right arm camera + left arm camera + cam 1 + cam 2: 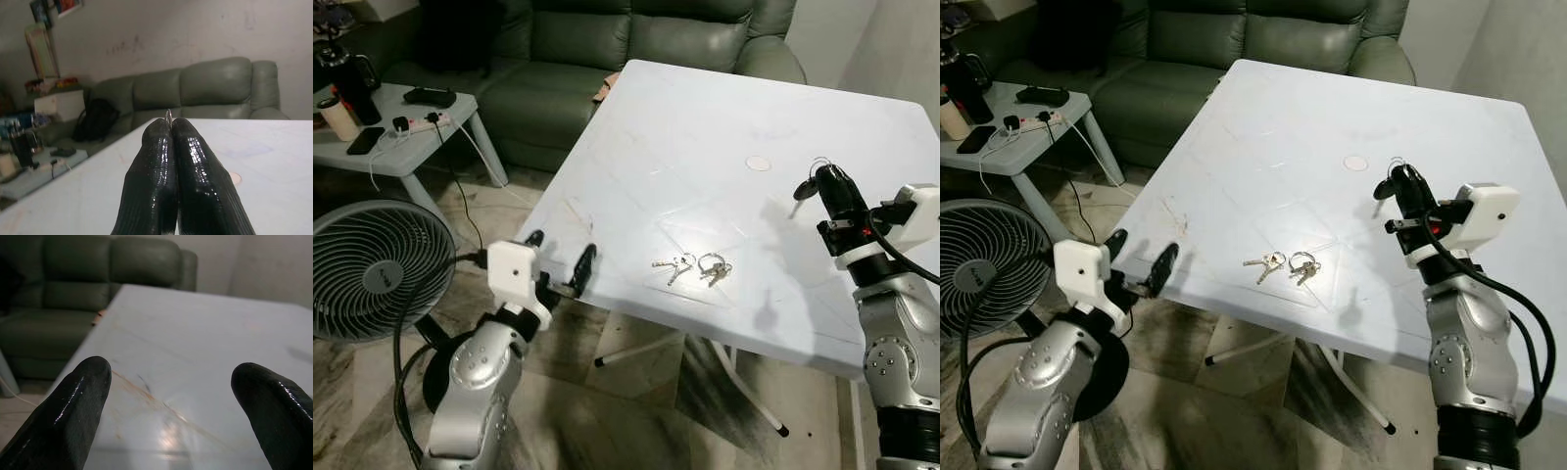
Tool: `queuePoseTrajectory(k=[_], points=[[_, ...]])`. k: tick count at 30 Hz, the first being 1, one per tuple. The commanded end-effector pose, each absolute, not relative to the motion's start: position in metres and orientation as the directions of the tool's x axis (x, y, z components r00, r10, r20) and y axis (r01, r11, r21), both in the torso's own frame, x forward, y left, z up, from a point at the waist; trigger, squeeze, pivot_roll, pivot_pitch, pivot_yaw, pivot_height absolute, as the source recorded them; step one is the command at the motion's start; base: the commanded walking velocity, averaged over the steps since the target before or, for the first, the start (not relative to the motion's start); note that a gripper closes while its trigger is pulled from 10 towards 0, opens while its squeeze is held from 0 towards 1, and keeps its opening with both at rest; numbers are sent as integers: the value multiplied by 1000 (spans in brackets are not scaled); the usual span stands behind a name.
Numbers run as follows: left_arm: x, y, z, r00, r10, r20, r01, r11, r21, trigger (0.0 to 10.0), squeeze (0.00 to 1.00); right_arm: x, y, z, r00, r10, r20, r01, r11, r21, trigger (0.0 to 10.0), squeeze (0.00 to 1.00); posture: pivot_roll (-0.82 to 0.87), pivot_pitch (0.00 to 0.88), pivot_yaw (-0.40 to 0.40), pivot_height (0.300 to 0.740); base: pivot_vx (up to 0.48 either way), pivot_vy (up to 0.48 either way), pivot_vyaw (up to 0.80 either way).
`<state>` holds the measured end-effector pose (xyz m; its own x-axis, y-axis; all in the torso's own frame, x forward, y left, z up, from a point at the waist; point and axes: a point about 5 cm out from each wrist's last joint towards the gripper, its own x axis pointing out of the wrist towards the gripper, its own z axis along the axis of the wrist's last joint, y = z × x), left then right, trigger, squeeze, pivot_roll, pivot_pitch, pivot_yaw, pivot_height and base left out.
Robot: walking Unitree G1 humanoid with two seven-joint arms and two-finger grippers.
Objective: Hang keys on a hook
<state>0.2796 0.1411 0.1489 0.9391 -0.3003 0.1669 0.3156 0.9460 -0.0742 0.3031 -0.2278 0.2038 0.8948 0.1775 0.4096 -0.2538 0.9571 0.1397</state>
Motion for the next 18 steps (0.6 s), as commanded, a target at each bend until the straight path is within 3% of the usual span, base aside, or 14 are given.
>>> queuePoseTrajectory(k=[1, 8, 18], points=[[285, 149, 153, 949, -264, 173, 282, 955, -95, 10000, 0, 298, -218, 210, 886, 182, 426, -265, 954, 143, 10000, 0, -16, 25, 4, 732, 0, 0, 0], [294, 150, 164, 947, -246, 208, 277, 952, -134, 10000, 0, 287, -191, 206, 890, 173, 421, -263, 950, 166, 10000, 0, -14, 0, 3, 732, 0, 0, 0], [298, 155, 163, 954, -217, 207, 249, 958, -142, 10000, 0, 284, -183, 190, 919, 146, 365, -212, 966, 145, 10000, 0, -16, 0, 11, 732, 0, 0, 0]])
